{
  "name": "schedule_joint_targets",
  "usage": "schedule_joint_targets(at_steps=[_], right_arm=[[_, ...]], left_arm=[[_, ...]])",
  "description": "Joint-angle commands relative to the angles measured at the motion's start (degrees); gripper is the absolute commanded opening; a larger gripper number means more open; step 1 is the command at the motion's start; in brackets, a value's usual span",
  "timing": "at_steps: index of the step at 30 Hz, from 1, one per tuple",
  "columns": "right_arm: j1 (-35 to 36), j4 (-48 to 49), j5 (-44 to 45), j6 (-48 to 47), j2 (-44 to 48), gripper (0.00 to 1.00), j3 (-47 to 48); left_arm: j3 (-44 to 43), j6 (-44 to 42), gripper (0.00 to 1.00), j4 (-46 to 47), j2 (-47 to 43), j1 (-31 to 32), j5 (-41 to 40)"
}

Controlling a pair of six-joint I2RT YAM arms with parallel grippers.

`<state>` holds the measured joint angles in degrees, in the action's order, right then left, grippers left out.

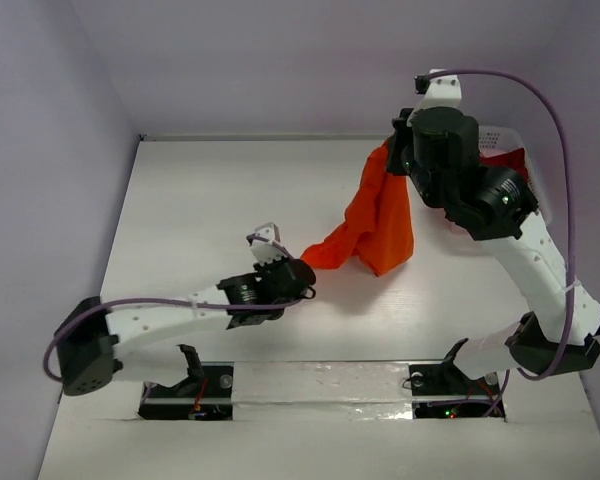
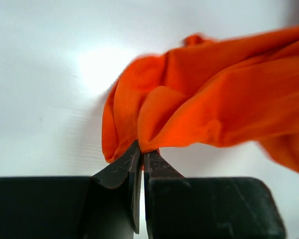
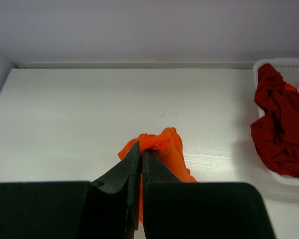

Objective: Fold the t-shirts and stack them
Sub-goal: Flatten the tshirt out

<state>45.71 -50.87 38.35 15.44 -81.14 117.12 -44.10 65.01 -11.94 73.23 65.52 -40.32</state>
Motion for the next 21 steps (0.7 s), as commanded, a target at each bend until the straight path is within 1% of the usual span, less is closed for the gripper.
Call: schedule_joint_targets(at_steps=[1, 3, 5, 7, 8, 11, 12, 15, 16, 21], right_arm=[[0.08, 5.26, 3.05, 3.79, 3.53, 0.00, -3.56], [0.08, 4.29, 3.05, 5.82, 5.38, 0.00, -5.40], [0.08, 3.41, 1.13, 8.98, 8.18, 0.00, -9.00], [0.08, 2.89, -0.37, 11.87, 10.47, 0.00, -12.08], [0.08, 2.80, -1.86, 12.50, 11.78, 0.00, -15.14], [0.08, 1.75, -2.84, 13.74, 17.76, 0.00, -19.11], [0.08, 1.57, -3.01, 13.82, 21.26, 0.00, -21.04], [0.08, -0.54, -3.98, 13.12, 25.94, 0.00, -23.33], [0.08, -2.81, -4.42, 12.77, 27.95, 0.00, -23.43], [0.08, -7.75, -6.70, 12.51, 33.41, 0.00, -24.22]], left_arm=[[-3.53, 1.61, 0.00, -15.02, -9.05, -0.04, -6.00], [-6.61, 1.70, 0.00, -20.10, -14.22, -0.04, -7.67], [-9.51, 1.52, 0.00, -24.50, -17.23, -0.04, -9.16], [-12.31, 1.43, 0.00, -26.72, -21.01, -0.04, -9.78], [-13.20, 1.26, 0.00, -27.60, -22.24, -0.04, -10.04], [-16.71, 0.56, 0.00, -30.85, -26.46, -0.04, -10.31], [-17.51, 0.64, 0.00, -32.86, -28.30, -0.04, -10.40], [-19.71, 0.64, 0.00, -36.38, -31.64, -0.04, -11.27], [-20.06, 0.73, 0.00, -37.18, -32.44, -0.04, -11.45], [-23.66, -0.76, 0.00, -39.82, -36.40, -0.04, -9.44]])
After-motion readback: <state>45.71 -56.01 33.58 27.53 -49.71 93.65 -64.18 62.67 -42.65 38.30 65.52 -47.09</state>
